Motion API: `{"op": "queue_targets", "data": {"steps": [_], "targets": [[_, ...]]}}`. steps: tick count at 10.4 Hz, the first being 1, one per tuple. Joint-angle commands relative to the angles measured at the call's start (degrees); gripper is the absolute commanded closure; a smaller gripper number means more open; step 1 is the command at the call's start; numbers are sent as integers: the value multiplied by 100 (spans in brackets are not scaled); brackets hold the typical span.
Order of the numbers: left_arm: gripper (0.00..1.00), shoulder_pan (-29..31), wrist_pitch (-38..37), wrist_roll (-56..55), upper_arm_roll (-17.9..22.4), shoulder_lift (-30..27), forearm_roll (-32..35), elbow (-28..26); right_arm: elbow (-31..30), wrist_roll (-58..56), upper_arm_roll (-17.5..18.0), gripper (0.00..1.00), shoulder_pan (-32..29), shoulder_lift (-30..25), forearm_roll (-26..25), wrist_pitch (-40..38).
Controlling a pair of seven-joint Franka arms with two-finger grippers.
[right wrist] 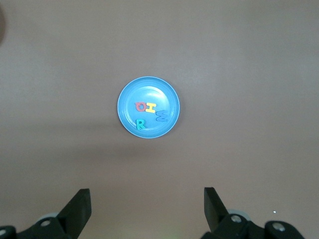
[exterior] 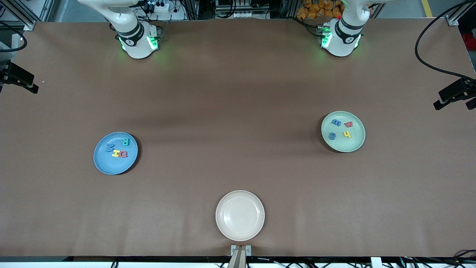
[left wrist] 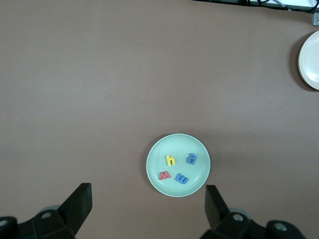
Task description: Sort uppercase to blue plate, lowercase to green plate
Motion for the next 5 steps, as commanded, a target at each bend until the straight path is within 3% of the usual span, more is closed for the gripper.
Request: {"op": "queue_targets", "data": {"steps": [1, 5], "targets": [[0, 24, -134, -8, -5, -84, 53, -6, 118, 2, -24, 0, 28, 48, -73, -36], [0, 24, -143, 9, 3, -84, 53, -23, 118, 2, -15, 0, 28, 48, -73, -36]]}}
